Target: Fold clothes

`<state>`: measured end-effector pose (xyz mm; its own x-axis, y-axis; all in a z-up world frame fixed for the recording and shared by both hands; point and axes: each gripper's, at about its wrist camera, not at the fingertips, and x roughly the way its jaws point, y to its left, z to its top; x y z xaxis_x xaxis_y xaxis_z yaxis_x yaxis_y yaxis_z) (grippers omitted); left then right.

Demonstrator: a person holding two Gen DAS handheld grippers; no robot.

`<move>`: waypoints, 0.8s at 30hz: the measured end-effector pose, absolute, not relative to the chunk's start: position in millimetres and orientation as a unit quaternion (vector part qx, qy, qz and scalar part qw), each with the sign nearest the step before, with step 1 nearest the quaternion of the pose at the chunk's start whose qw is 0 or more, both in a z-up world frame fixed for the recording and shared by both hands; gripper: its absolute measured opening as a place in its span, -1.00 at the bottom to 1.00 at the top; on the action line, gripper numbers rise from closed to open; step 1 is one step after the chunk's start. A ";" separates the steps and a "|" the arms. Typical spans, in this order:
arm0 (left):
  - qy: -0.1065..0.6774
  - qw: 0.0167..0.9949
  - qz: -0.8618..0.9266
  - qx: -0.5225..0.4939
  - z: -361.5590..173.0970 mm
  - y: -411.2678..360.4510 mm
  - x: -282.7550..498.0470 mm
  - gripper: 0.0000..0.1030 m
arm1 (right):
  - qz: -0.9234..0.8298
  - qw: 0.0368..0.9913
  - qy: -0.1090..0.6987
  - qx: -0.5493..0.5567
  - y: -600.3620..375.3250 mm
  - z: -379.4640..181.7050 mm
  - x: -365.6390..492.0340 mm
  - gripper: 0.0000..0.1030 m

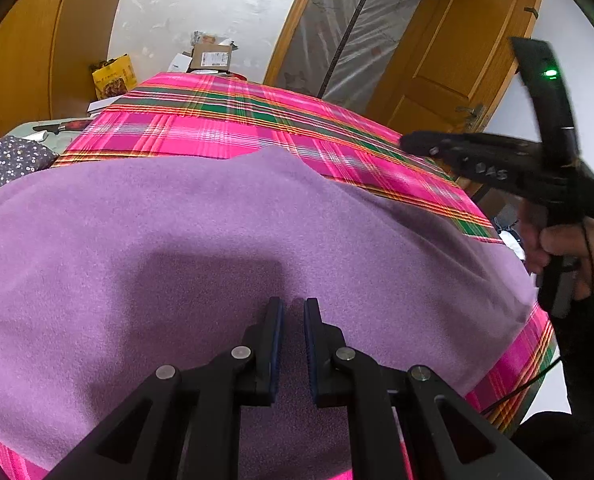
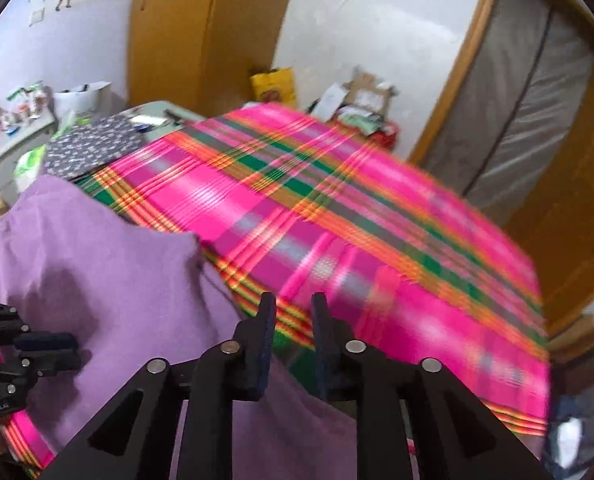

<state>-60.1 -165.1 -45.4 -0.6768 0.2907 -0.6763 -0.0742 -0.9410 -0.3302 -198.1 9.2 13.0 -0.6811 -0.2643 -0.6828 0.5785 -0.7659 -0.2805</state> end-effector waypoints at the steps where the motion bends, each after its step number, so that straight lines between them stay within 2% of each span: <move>1: -0.137 0.100 0.905 -0.389 -45.1 -164.3 -59.9 -0.80 | -0.888 0.230 0.245 0.314 11.2 16.4 -195.2 -0.58; 13: -0.125 0.090 0.907 -0.392 -44.1 -161.6 -61.9 -0.80 | -0.916 0.152 0.253 0.271 39.6 39.3 -173.2 -0.56; 24: -0.121 0.077 0.905 -0.400 -40.6 -161.8 -60.0 -0.80 | -0.918 0.158 0.229 0.282 58.8 42.4 -164.0 -0.55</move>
